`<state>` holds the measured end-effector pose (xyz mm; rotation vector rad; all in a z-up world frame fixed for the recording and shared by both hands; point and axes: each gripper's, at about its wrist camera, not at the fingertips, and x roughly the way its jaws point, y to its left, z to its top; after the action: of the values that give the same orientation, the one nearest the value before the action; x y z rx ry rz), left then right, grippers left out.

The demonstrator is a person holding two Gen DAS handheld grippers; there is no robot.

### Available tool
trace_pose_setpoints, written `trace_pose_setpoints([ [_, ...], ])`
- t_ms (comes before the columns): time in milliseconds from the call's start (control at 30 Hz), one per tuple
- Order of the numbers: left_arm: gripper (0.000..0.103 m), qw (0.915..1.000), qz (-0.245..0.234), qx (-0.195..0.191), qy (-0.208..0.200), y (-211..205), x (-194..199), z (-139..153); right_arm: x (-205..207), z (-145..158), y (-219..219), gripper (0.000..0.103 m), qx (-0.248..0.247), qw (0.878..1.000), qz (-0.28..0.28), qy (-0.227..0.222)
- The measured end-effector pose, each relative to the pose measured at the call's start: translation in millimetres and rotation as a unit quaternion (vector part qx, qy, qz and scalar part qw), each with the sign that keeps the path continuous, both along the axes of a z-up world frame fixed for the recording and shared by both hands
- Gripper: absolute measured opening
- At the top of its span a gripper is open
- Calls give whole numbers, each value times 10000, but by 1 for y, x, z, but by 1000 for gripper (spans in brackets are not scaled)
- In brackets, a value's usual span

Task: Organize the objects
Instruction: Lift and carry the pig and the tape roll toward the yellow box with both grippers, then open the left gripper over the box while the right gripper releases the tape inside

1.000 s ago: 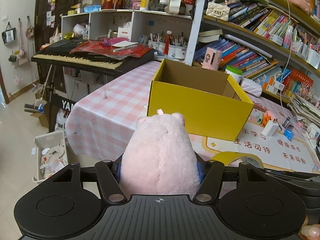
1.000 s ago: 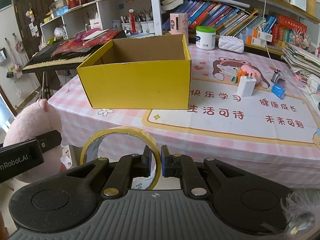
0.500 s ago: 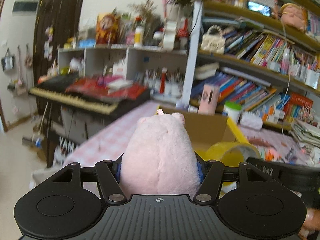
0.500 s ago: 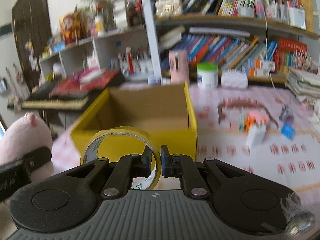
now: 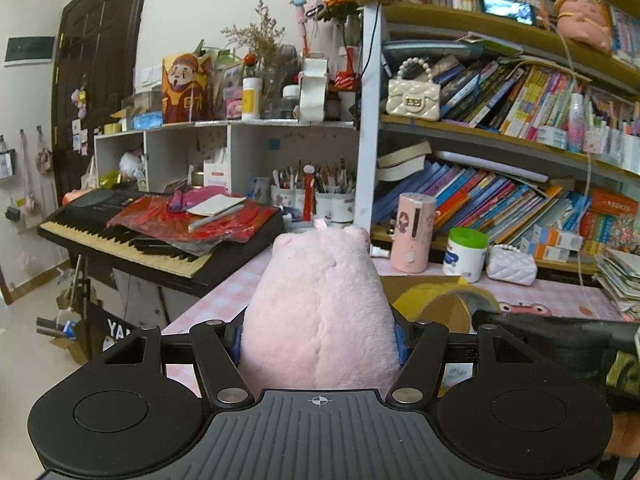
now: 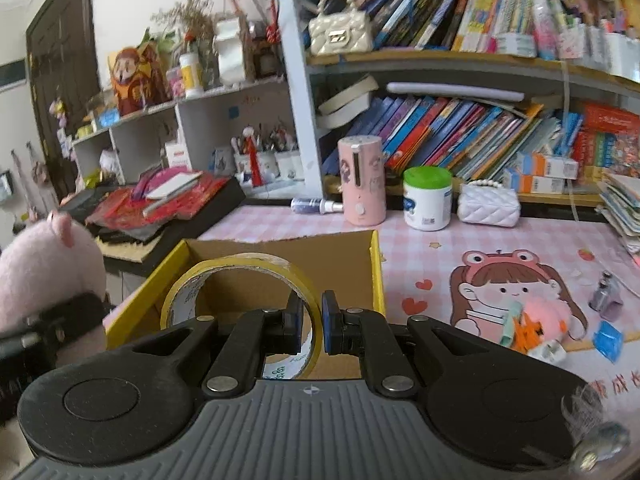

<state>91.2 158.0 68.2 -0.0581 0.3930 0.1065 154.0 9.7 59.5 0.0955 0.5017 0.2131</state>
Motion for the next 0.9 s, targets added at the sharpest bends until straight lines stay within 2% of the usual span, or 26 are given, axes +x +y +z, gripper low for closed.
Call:
trace_pose_setpoints([
  [100,62,9998,65,-67,195,-3,19,-8,17,-10,5,9,-196,9989,377,182],
  [267,62,9978,192,-215,596,-4,43,-25,35,-24,10,9,-613,9955,697,183],
  [500,62,9963,310,-137,790,-13,59,-36,58,-46,9,11,-877,9893,1033,546],
  [633,62,9955,366,-86,868,-18,68,-40,66,-50,6,11,-1072,9854,1271,359],
  [767,62,9949,325,-37,957,-25,76,-44,74,-52,6,11,-1370,9769,1611,294],
  [900,62,9931,265,31,1141,-33,85,-51,82,-54,10,11,-1866,9619,1979,277],
])
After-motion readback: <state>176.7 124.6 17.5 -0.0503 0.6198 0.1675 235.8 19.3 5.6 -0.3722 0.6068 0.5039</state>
